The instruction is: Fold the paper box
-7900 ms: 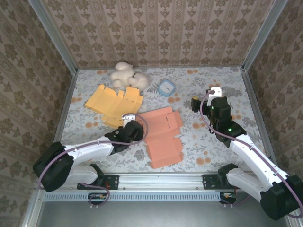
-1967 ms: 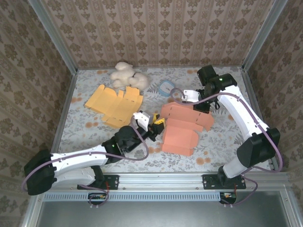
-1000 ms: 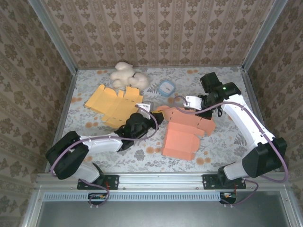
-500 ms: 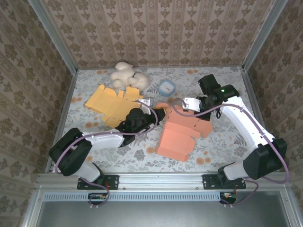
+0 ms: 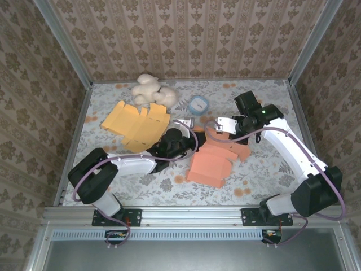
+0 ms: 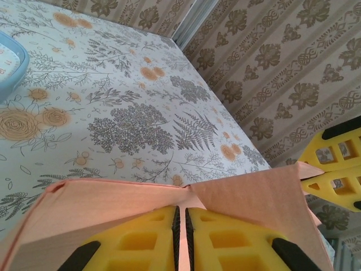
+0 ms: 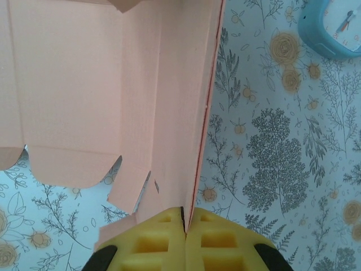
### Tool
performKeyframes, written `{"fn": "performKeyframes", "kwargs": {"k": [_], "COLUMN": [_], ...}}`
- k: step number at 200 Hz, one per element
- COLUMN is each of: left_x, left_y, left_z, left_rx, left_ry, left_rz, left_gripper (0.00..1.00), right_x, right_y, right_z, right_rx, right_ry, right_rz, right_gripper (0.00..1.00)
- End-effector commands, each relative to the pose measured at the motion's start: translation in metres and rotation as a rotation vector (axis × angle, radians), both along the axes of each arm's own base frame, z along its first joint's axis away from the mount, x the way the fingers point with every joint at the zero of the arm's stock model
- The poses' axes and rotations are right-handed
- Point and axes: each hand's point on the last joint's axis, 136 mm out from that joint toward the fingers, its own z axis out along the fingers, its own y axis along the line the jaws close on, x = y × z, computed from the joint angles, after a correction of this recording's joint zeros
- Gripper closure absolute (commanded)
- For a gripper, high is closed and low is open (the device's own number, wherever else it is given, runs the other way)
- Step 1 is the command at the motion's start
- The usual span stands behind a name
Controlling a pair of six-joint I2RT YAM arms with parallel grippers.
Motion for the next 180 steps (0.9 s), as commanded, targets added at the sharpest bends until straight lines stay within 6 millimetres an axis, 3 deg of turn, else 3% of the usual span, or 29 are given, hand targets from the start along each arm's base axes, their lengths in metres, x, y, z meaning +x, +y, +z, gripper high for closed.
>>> {"fn": "performKeyframes", "kwargs": {"k": [1, 51, 72, 78, 119, 180], "left_x": [0.007, 0.012, 0.009, 0.009, 0.004, -0.011], "left_y": [0.0, 0.036, 0.042, 0.042, 0.034, 0.0], "left_z": [0.008, -0.035, -0.041, -0.041, -0.044, -0.053], "left_rx": [-0.004, 0.031, 0.041, 0.046, 0.049, 0.014], "left_ry": [-0.023, 0.067, 0.076, 0.075, 0.084, 0.134], "left_rz": [0.007, 0.065, 0.059, 0.055, 0.021, -0.071], "left_gripper": [0.83, 0.84, 0.84, 0.84, 0.84, 0.87], "right_x": [-0.005, 0.004, 0.007, 0.01, 0.013, 0.02], "right_y": [0.011, 0.006, 0.004, 0.003, 0.003, 0.002], "right_z": [0.001, -0.009, -0.008, -0.017, -0.019, -0.026], "right_rx": [0.039, 0.015, 0.003, -0.013, -0.014, -0.013], "right_ry": [-0.023, -0.019, -0.028, -0.004, -0.01, -0.015], "right_rz": [0.04, -0.003, -0.019, -0.023, -0.03, -0.072], "right_gripper": [1.0, 1.0, 1.0, 1.0, 1.0, 1.0]}}
